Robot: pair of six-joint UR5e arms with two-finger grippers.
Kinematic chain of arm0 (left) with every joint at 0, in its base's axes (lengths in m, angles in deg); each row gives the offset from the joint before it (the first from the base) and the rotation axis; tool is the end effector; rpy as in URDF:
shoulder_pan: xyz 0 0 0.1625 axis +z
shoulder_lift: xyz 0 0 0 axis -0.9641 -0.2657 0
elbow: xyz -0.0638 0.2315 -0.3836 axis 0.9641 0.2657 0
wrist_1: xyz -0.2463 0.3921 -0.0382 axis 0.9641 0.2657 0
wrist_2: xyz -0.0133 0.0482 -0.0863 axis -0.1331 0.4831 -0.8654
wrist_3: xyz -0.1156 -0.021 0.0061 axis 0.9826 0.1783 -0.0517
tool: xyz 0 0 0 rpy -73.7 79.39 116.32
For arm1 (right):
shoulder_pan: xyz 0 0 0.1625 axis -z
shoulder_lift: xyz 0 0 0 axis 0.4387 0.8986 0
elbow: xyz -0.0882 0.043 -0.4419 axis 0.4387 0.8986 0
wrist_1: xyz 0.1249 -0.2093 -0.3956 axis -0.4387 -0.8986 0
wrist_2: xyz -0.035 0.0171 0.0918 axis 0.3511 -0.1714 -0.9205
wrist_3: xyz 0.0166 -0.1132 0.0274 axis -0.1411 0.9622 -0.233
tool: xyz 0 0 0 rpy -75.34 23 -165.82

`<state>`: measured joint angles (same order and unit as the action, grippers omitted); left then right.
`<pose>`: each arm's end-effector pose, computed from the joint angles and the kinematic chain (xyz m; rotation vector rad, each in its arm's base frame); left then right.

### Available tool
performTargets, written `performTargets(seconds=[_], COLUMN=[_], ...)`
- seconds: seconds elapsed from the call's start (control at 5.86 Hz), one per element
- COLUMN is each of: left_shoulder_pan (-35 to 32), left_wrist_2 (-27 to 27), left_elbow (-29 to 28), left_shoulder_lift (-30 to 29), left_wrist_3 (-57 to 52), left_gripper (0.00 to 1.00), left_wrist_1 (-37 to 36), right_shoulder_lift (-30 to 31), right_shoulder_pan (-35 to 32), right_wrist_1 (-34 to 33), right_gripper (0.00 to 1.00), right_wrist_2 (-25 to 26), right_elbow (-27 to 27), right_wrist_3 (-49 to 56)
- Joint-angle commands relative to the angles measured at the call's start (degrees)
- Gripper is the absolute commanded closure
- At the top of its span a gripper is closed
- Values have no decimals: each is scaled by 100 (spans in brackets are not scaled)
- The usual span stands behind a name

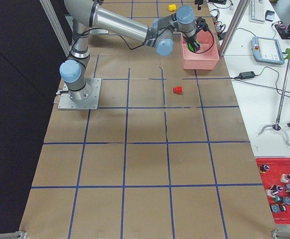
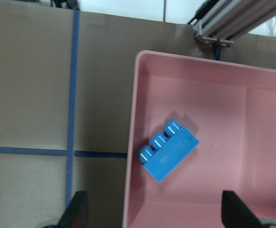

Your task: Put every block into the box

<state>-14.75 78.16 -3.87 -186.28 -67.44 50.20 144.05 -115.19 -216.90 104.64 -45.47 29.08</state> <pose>-0.1358 -0.8407 0.4337 0.0818 -3.0289 0.1906 0.1666 -0.7380 0.3724 -0.6682 2.7010 -0.6564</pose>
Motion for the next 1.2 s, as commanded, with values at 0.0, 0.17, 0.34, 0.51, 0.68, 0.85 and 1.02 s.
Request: performTargets(seconds=[0.0,0.17,0.34,0.51,0.68,0.85,1.02], left_shoulder_pan=[1009,1624,1926,2146,2384,2603,2658], left_wrist_2=[500,539,540,575,653,645,654], left_elbow=[626,838,884,902,902,893,902], left_shoulder_lift=[421,422,327,291,99,-268,-463], left_wrist_3=[-1041,-1106,-1203,-1525,-1607,-1756,-1757], left_gripper=[1,1,1,1,1,1,1], left_wrist_1=[129,86,76,68,50,-72,-256], right_shoulder_lift=[-1245,-1565,-1586,-1603,-1595,-1517,-1394], right_shoulder_pan=[-766,-890,-996,-997,-997,-944,-544], right_wrist_1=[-30,-30,-65,-100,-101,-31,152], right_gripper=[94,86,16,0,0,0,0], right_wrist_2=[26,43,-61,-10,8,52,383], right_elbow=[1383,1791,1821,1804,1821,1743,1725], right_wrist_3=[-363,-398,-372,-320,-311,-328,-328])
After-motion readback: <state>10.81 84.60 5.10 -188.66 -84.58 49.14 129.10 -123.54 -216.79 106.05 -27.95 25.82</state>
